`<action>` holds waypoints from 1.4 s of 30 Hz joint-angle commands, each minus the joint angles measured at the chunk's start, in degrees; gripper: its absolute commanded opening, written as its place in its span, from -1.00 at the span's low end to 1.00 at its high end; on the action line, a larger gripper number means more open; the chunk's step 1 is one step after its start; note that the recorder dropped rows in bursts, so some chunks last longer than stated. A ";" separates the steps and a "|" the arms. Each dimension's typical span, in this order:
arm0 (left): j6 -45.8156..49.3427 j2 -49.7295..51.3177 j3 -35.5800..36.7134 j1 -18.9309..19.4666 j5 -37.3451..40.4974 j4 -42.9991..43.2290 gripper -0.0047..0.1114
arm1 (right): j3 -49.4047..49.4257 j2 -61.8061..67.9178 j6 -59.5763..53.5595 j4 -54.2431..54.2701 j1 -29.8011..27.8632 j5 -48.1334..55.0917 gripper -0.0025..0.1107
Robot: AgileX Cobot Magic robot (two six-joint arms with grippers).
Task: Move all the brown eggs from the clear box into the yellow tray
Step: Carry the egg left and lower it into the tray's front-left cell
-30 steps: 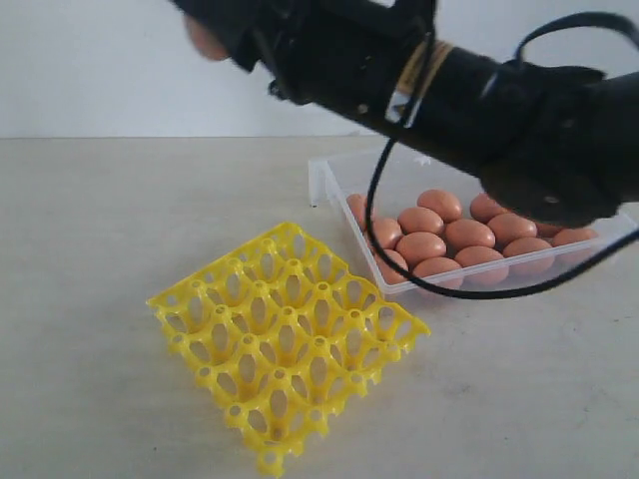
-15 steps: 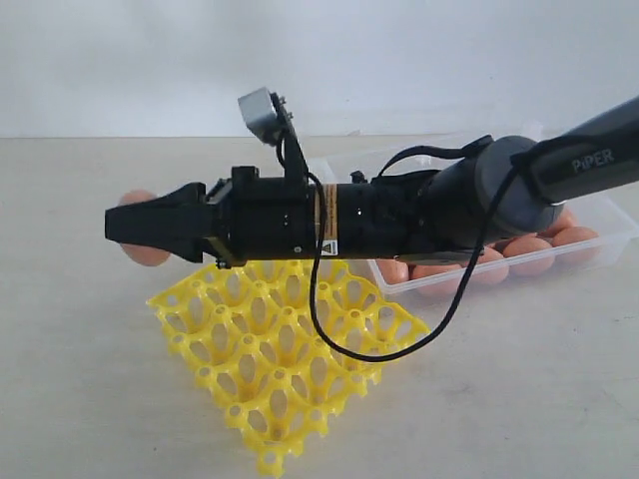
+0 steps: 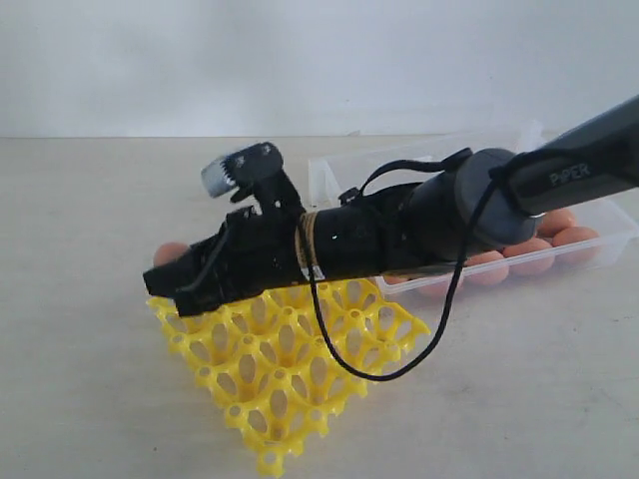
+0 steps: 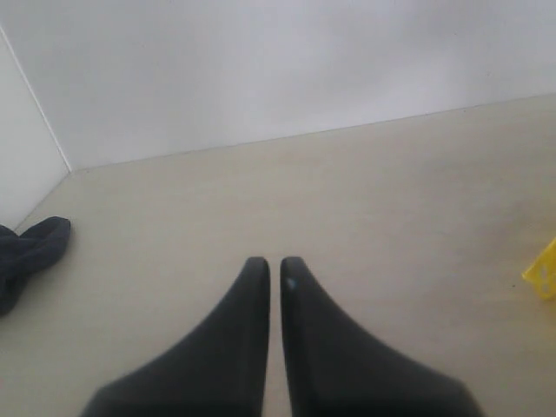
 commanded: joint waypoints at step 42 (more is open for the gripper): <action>-0.18 -0.18 0.20 -0.27 -0.45 -0.11 -0.85 | -3.15 5.69 -16.23 6.13 2.68 8.80 -0.62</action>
